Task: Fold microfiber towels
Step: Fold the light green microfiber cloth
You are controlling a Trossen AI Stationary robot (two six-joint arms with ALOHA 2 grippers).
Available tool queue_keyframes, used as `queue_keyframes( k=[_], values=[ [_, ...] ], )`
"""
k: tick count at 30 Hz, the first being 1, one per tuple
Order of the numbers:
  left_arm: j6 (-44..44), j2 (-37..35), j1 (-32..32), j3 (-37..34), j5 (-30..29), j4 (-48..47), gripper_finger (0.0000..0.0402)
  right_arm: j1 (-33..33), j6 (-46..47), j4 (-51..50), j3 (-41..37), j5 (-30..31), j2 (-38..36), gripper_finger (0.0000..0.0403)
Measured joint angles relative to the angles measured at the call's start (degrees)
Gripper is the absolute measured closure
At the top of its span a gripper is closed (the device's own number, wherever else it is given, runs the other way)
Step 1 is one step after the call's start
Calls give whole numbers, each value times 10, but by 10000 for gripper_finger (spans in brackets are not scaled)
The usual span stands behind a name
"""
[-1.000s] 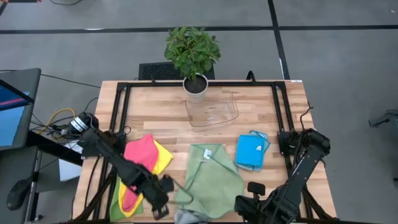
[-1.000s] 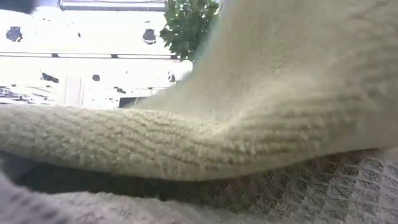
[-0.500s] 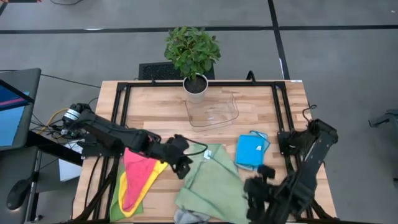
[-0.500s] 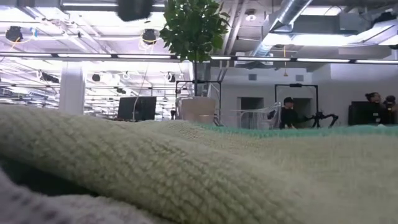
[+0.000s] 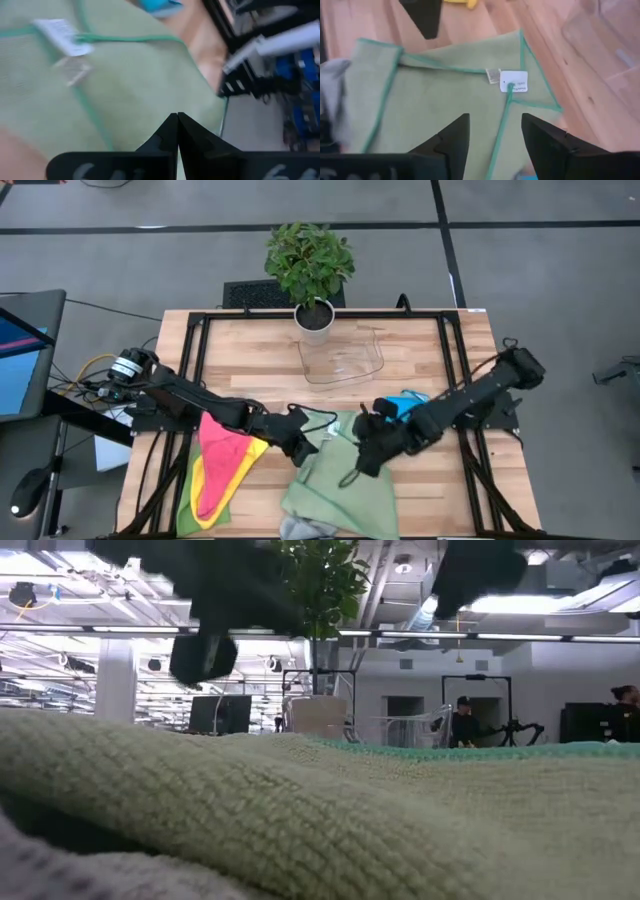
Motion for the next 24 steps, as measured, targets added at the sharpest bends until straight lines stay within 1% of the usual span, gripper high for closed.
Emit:
queue_keyframes(
  k=[3,5,7,8,10,11,17,21,22,24],
  values=[
    [-21,3,1,-31,-39,16,401,-36,-11,100,-75,-19,-8,207],
    [-31,10,1,-45,-50,33,401,-56,-29,181,-111,-48,-7,209],
    [-33,27,0,-45,-51,47,401,-72,-44,240,-130,-70,11,209],
    [-31,37,0,-44,-50,51,401,-80,-47,250,-134,-76,22,209],
    [-28,61,0,-45,-50,67,401,-89,-61,236,-141,-77,42,209],
    [-28,73,0,-45,-52,74,401,-95,-68,259,-137,-78,56,209],
    [-44,135,1,-39,-56,75,401,-116,-90,265,-137,-82,113,209],
    [-50,154,1,-38,-65,86,401,-124,-92,290,-135,-104,135,213],
    [-54,156,2,-37,-65,88,401,-126,-98,286,-138,-104,135,214],
    [-59,156,2,-37,-66,90,401,-126,-100,309,-135,-104,145,219]
  ],
)
